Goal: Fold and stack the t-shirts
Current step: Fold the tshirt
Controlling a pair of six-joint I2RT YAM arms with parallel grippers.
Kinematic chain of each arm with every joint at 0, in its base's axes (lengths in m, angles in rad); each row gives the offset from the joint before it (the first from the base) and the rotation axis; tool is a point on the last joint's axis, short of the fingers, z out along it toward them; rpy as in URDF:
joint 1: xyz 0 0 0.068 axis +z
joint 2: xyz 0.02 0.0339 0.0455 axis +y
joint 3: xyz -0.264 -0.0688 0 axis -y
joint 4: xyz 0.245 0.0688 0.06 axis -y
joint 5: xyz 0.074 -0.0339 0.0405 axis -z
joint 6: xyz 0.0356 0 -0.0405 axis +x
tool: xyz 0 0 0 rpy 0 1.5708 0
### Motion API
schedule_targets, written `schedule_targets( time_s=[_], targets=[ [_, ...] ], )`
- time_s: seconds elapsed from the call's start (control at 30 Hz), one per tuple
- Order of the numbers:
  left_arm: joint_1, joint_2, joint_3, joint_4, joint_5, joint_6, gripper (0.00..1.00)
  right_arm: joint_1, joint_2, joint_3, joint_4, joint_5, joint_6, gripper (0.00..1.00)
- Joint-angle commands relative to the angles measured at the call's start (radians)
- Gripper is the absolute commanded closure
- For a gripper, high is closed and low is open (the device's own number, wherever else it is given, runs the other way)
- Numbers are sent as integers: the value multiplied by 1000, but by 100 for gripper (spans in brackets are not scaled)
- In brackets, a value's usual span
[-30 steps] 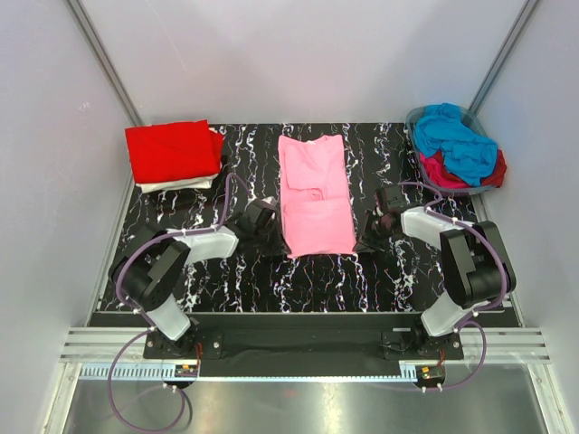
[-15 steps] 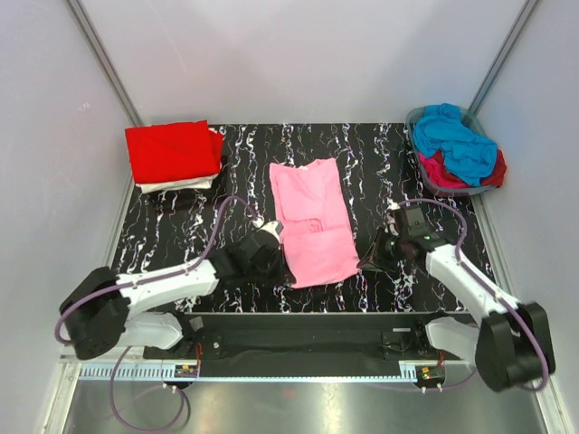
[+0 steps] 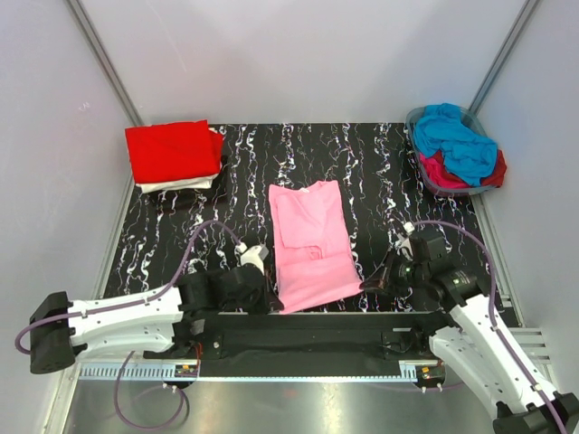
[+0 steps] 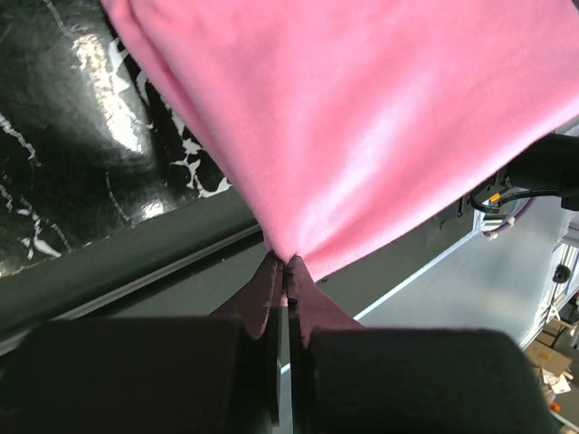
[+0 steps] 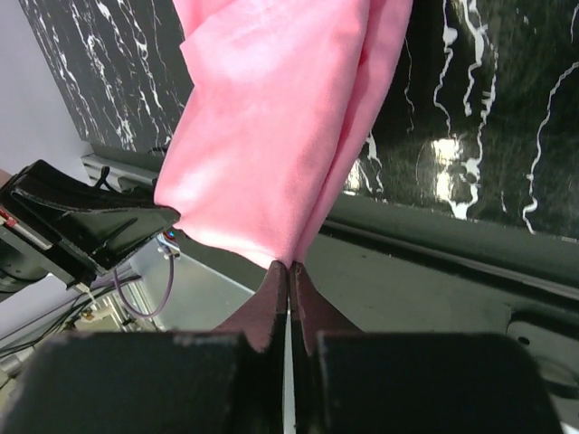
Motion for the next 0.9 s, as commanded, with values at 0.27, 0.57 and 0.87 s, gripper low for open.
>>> schedule_targets(
  time_s=[0.27, 0.57, 0.87],
  targets=[
    [83, 56, 330, -267, -116, 111, 97, 7, 167, 277, -68, 82, -48, 100],
    [267, 177, 456, -241, 13, 269, 98, 8, 380, 472, -33, 142, -105, 100],
    [425, 319, 556, -234, 136, 381, 99, 4, 553, 632, -38, 197, -157, 100]
  ],
)
